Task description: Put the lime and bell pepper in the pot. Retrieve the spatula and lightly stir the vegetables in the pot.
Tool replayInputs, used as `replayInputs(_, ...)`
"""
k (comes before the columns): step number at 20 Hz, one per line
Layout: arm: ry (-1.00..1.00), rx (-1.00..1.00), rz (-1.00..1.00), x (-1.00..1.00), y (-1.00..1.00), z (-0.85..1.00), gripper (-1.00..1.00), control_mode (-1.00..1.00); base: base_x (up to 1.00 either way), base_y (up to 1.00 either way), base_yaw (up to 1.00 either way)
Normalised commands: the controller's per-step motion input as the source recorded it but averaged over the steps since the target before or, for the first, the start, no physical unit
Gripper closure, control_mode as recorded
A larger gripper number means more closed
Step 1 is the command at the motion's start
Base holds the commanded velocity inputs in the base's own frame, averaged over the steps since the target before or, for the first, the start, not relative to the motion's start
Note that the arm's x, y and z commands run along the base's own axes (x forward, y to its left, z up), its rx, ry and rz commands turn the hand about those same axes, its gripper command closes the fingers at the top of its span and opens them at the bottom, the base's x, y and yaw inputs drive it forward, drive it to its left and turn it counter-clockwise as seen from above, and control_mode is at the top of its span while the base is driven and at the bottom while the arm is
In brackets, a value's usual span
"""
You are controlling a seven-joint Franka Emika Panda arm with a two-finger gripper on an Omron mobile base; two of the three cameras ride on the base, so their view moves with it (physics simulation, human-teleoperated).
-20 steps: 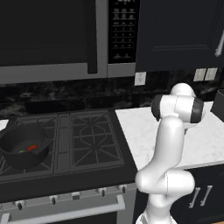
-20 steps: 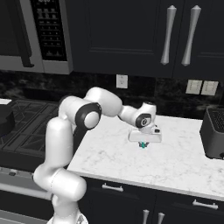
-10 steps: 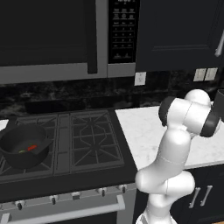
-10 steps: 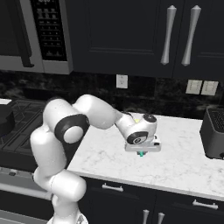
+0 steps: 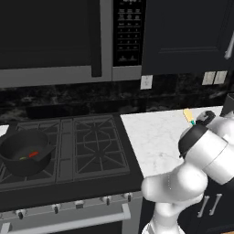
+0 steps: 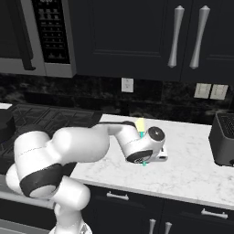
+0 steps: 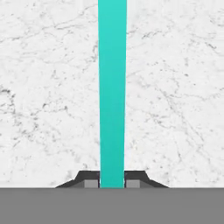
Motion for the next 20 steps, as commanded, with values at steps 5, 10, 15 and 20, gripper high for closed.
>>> replayInputs(5,0.00,0.23,0.00,-0.46,0.03,0.79,1.00,-1.00,0.00,0.00,0.00)
replayInputs(10,0.05,0.31,0.00,-0.28,0.10,0.76,1.00,-1.00,0.00,0.00,0.00)
replayInputs(15,0.12,0.34,-0.01,-0.15,0.22,0.57,1.00,-1.00,0.00,0.00,0.00)
replayInputs(20,0.11,0.28,-0.20,-0.02,0.57,0.09,1.00,-1.00,0.00,0.00,0.00)
